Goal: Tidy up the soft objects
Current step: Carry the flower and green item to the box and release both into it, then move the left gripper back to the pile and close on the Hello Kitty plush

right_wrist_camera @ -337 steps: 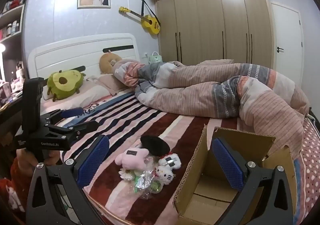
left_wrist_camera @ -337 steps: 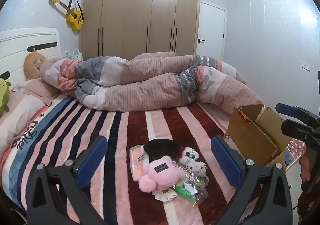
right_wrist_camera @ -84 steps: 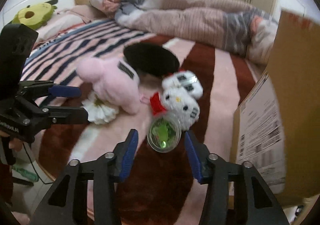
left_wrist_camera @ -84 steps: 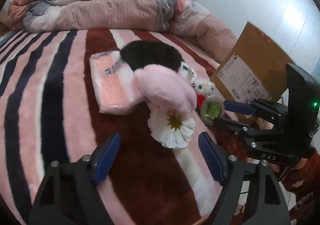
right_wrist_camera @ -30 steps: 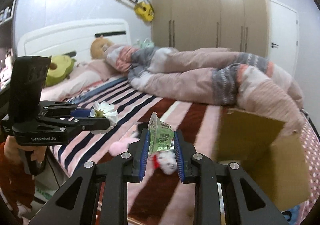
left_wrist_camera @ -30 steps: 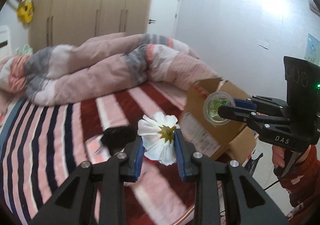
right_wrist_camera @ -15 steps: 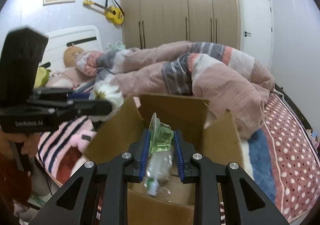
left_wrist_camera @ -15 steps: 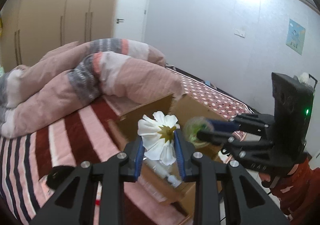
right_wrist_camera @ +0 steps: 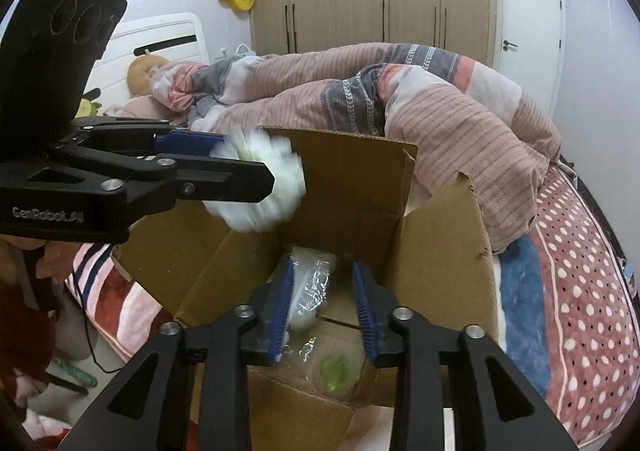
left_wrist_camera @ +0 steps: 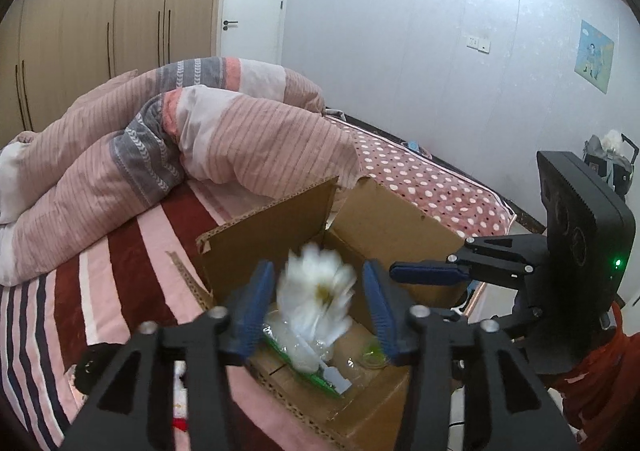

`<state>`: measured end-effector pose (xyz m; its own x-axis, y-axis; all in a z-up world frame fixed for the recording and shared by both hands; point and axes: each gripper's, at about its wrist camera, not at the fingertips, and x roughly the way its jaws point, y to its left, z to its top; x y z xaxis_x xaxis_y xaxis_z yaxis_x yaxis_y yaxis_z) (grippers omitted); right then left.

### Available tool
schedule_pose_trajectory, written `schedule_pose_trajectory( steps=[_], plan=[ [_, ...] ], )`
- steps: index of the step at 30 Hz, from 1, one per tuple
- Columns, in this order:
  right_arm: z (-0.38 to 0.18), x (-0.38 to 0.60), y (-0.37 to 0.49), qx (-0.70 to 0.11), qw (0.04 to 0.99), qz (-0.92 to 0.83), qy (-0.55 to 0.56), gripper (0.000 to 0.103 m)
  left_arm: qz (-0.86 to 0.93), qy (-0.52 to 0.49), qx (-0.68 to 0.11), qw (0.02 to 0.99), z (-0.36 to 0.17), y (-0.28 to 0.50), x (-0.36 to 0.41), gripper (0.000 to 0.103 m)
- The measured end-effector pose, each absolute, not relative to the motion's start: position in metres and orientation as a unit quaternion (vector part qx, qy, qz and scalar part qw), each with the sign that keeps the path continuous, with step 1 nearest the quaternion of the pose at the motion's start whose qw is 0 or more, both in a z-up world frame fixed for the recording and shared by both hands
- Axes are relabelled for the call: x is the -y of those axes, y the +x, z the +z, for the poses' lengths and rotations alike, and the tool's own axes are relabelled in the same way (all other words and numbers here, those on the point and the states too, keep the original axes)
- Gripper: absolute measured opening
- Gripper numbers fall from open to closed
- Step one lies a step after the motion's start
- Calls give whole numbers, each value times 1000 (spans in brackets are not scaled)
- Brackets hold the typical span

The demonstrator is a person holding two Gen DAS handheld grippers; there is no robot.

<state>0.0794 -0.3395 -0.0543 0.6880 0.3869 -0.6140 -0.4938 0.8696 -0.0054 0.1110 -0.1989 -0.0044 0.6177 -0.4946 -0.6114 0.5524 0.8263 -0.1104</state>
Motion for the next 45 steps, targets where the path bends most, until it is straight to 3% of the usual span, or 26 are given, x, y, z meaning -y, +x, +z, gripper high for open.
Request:
schedule_pose_trajectory(
  steps=[2, 7, 14, 24, 26, 34, 41, 45],
  plan=[
    [-54, 339, 81, -313, 915, 242, -85, 43, -286, 49, -323, 901, -3, 110, 199, 59],
    [-52, 337, 80, -310, 913, 253, -80, 82, -275, 46, -301, 912, 8, 102, 187, 82],
    [-41, 324, 73, -300, 912, 268, -74, 103, -237, 40, -275, 931, 23, 85, 149, 96],
    [-13, 284, 53, -252, 925, 264, -102, 102, -177, 19, -256, 950, 28, 56, 67, 100],
    [-7, 269, 47, -247, 921, 284, -97, 97, -167, 13, -255, 952, 26, 49, 49, 100],
    [-5, 206, 31, -234, 908, 329, -112, 54, -133, -7, -262, 956, 8, 37, -9, 100],
    [-33, 153, 37, -280, 884, 358, -107, 52, -141, -38, -281, 949, -22, 44, -39, 100],
    [-55, 137, 48, -309, 877, 353, -101, 52, -163, -45, -299, 939, -40, 56, -38, 90]
  ],
)
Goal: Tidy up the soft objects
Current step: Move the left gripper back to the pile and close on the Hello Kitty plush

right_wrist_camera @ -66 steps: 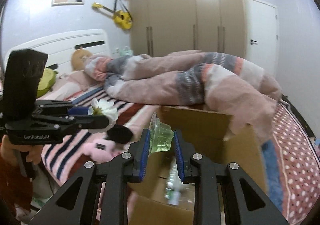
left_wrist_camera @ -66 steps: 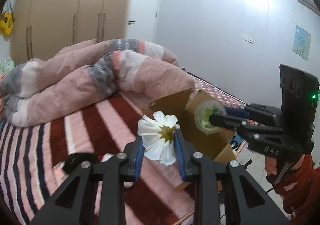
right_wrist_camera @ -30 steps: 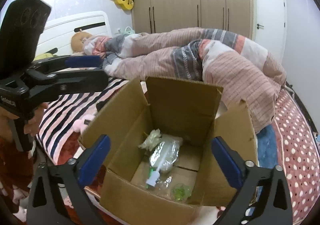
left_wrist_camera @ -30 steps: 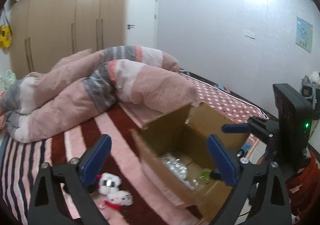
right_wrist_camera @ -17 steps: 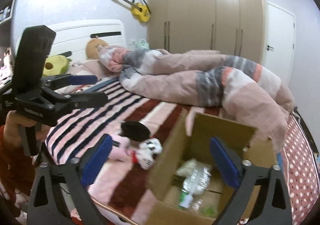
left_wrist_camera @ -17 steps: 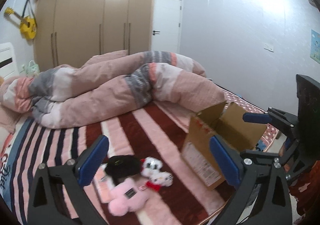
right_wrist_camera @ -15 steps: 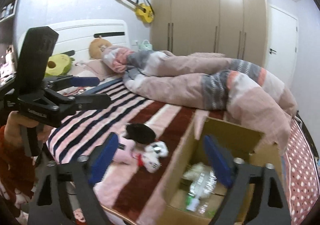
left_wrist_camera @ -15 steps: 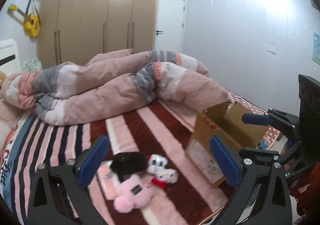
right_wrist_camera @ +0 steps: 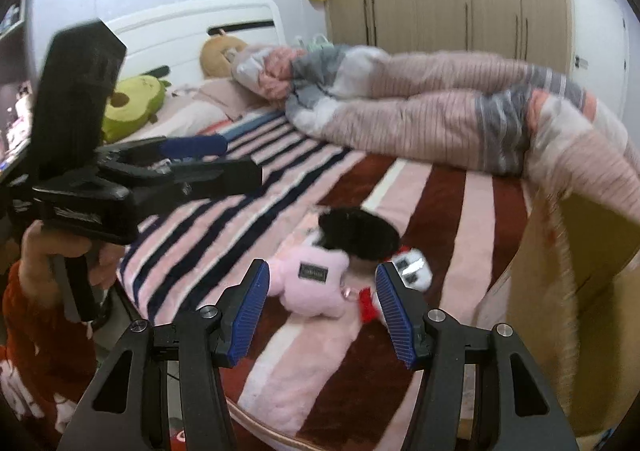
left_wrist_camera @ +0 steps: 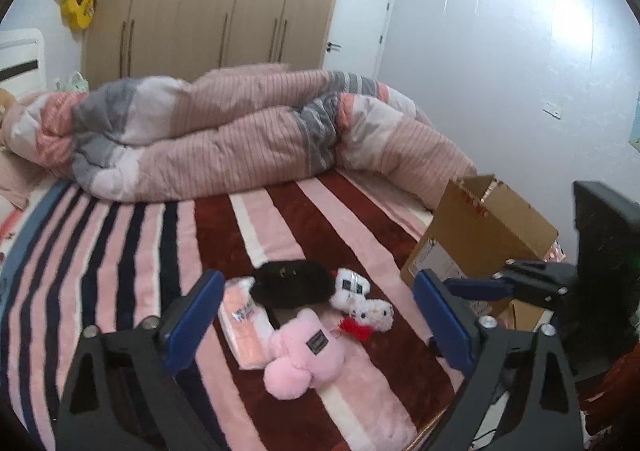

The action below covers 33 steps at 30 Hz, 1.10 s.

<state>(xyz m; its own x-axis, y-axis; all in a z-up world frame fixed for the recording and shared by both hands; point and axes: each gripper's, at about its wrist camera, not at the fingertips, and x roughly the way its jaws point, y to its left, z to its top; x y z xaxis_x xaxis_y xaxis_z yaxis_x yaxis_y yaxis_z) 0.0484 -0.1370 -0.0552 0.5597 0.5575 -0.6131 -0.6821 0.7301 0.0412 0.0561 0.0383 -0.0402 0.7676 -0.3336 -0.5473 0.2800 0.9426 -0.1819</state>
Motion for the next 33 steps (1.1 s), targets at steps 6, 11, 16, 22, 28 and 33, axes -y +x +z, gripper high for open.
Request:
schedule_pose_trajectory(
  steps=[6, 11, 16, 22, 28, 33],
  plan=[
    [-106, 130, 67, -350, 879, 310, -91, 52, -204, -56, -326, 921, -69, 72, -27, 76],
    [-138, 135, 83, -369, 886, 264, -91, 52, -221, -62, -345, 910, -92, 81, -19, 74],
    [-167, 138, 105, -388, 889, 225, -93, 52, -224, -64, -364, 902, -110, 90, -17, 67],
    [-182, 136, 118, -402, 883, 224, -93, 24, -234, -69, -381, 892, -123, 99, -16, 62],
    [-176, 139, 113, -393, 876, 273, -62, 21, -253, -63, -394, 881, -131, 106, -4, 62],
    [-182, 133, 111, -418, 861, 282, -72, 33, -269, -48, -421, 865, -146, 116, 12, 40]
  ],
)
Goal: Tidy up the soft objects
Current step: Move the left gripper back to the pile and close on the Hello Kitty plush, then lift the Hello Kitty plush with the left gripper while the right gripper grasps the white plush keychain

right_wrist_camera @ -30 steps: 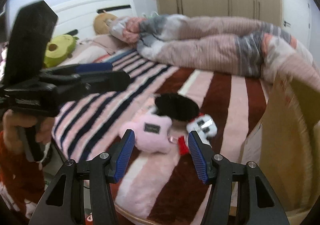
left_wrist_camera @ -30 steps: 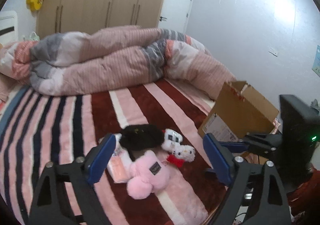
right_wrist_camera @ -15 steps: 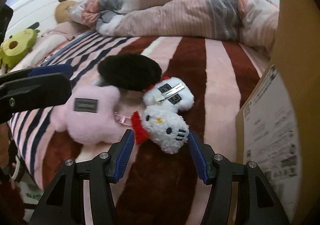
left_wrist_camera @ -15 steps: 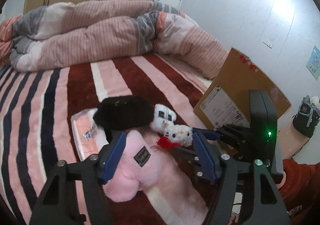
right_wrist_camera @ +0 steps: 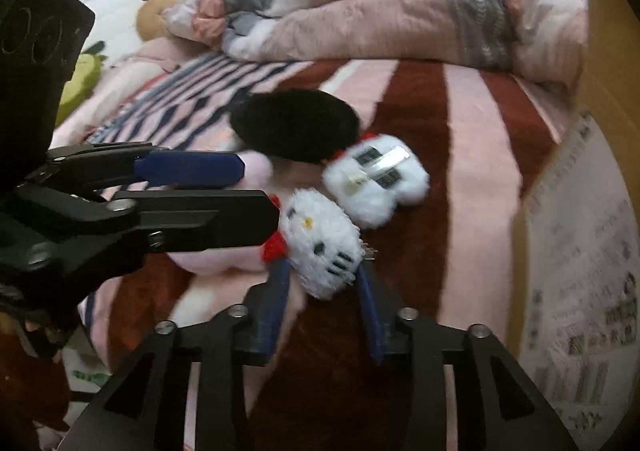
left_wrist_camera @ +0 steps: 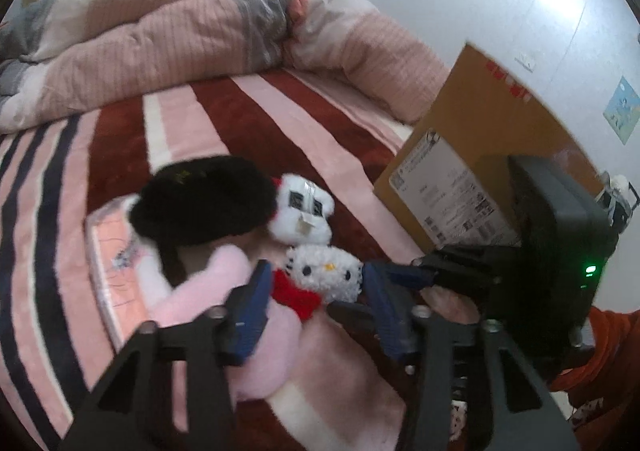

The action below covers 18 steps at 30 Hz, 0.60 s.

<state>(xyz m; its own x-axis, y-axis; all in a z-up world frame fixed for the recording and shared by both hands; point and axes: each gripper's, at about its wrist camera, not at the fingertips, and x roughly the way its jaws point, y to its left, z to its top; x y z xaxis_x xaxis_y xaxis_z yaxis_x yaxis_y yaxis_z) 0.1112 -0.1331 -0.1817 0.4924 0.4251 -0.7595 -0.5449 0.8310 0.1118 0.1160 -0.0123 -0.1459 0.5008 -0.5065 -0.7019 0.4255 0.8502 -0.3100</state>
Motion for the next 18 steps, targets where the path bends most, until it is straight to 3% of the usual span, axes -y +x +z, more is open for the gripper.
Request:
schedule_pose_trajectory(
  steps=[3, 5, 9, 10, 14, 16, 18],
  plan=[
    [-183, 139, 108, -421, 864, 266, -78, 45, -278, -42, -429, 859, -153, 120, 19, 40],
    [-183, 142, 103, -423, 862, 270, -79, 47, -271, -33, -433, 859, -157, 123, 22, 41],
    [-189, 144, 93, -419, 862, 269, -96, 47, -265, -21, -435, 860, -161, 129, 28, 61],
    [-189, 144, 94, -414, 865, 266, -101, 47, -259, -9, -436, 862, -163, 130, 32, 62],
    [-184, 145, 100, -403, 872, 256, -103, 47, -247, 10, -439, 864, -169, 135, 38, 61],
    [-182, 145, 104, -398, 877, 246, -108, 47, -244, 15, -442, 863, -170, 136, 39, 49],
    [-183, 144, 108, -400, 877, 238, -118, 47, -246, 16, -441, 863, -169, 136, 38, 45]
  ],
)
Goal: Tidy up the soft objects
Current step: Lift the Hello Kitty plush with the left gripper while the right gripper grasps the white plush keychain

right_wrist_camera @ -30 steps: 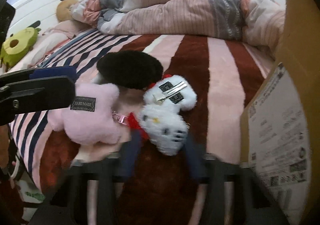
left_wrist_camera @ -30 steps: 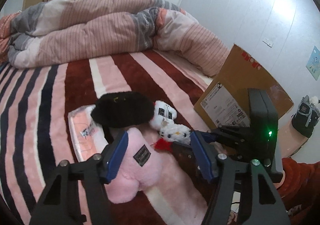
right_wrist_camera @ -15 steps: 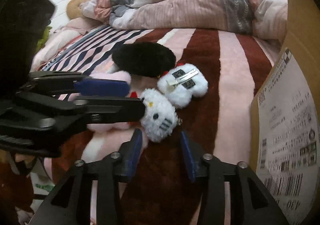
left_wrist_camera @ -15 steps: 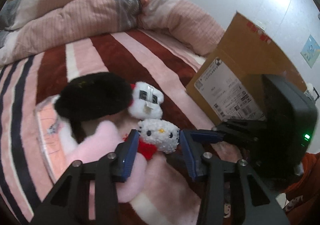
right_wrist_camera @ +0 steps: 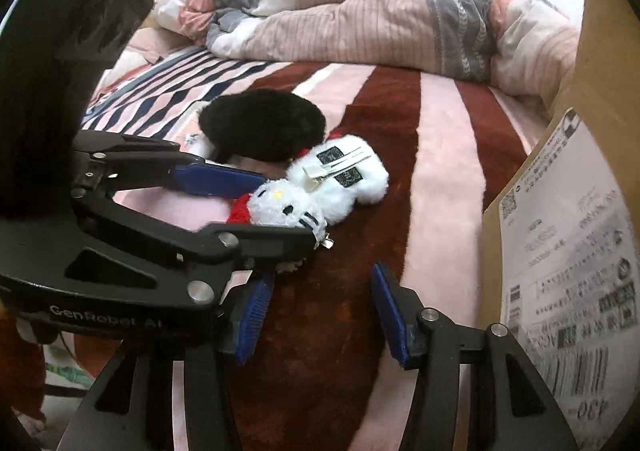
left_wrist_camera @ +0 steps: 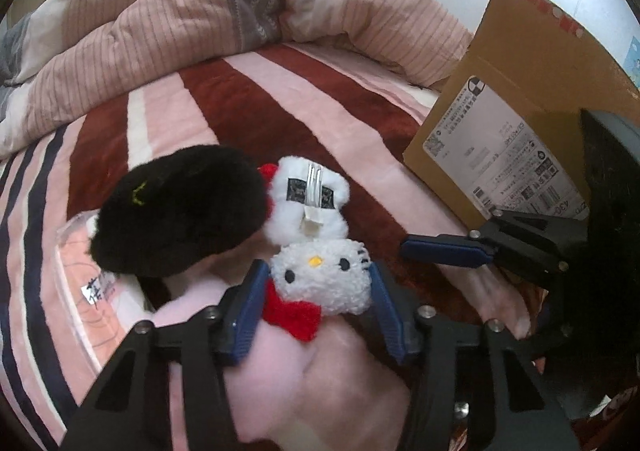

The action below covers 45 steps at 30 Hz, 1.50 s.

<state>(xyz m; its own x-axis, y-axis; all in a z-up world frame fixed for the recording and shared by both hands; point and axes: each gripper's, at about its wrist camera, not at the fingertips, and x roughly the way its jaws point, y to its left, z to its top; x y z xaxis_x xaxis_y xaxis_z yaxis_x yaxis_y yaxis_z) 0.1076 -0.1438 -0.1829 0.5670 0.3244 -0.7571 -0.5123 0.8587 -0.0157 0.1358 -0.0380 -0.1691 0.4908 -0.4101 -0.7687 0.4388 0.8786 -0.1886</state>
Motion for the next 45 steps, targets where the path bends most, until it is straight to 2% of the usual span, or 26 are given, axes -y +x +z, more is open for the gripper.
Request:
schedule_pose_trajectory(
  steps=[12, 16, 21, 25, 27, 38, 45],
  plan=[
    [-182, 143, 131, -391, 889, 223, -84, 47, -235, -17, -405, 884, -134, 122, -3, 43],
    [-184, 141, 144, -387, 896, 209, -64, 59, -237, -35, -407, 882, -141, 126, -9, 43],
    [-189, 132, 160, -378, 901, 200, -67, 60, -240, -50, -401, 883, -141, 125, -15, 43],
    [-194, 126, 169, -375, 900, 212, -69, 45, -238, -53, -402, 883, -142, 126, -16, 43],
    [-195, 125, 171, -375, 899, 215, -70, 43, -236, -53, -401, 883, -141, 125, -16, 43],
    [-176, 127, 132, -359, 902, 230, -65, 42, -217, -42, -374, 901, -104, 97, -18, 43],
    [-135, 128, 90, -324, 910, 251, -63, 42, -198, -35, -347, 916, -61, 61, -24, 43]
  ],
)
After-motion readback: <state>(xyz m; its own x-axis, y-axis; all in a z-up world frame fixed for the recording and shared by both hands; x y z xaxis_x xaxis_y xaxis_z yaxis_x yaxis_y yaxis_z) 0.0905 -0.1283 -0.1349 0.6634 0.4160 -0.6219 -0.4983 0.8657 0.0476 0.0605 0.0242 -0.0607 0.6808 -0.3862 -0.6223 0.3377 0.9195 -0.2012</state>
